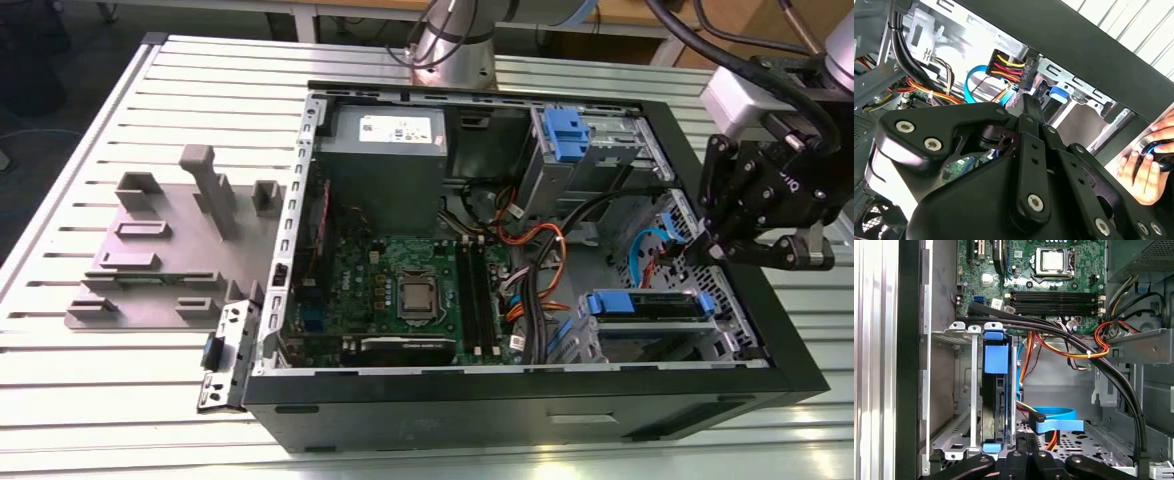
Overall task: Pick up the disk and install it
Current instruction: 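Insert the first disk wire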
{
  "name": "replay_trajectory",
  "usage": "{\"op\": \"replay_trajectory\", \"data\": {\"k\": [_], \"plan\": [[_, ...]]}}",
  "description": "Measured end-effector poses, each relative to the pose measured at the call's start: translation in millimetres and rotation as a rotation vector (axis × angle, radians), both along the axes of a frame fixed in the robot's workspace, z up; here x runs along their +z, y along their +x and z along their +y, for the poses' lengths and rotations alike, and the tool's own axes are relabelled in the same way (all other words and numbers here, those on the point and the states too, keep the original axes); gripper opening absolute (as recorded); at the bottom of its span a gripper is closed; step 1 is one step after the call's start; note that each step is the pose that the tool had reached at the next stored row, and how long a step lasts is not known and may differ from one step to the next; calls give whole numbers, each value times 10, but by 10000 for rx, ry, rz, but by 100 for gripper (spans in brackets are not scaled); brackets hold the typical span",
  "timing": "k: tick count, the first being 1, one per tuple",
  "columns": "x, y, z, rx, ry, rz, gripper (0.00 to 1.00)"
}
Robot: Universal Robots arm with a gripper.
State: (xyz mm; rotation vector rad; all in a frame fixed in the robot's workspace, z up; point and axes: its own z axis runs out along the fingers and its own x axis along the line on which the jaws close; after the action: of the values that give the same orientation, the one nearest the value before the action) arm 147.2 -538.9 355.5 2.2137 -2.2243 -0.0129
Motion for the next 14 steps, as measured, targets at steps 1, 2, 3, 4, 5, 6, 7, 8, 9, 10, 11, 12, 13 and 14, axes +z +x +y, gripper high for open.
{"op": "replay_trajectory", "data": {"k": [1,2,3,4,5,6,7,8,9,10,11,12,13,14], "plan": [[0,1,5,0,1,0,11],[1,2,9,0,0,0,11],[1,3,14,0,1,0,11],[2,4,18,0,0,0,11],[2,5,22,0,1,0,11],[3,6,26,1,1,0,11],[4,7,30,0,1,0,11],[5,8,34,0,0,0,11],[5,9,38,0,0,0,11],[6,9,42,0,0,0,11],[7,10,46,0,0,0,11],[8,11,50,0,0,0,11],[9,11,53,0,0,0,11],[11,12,57,0,0,0,11]]}}
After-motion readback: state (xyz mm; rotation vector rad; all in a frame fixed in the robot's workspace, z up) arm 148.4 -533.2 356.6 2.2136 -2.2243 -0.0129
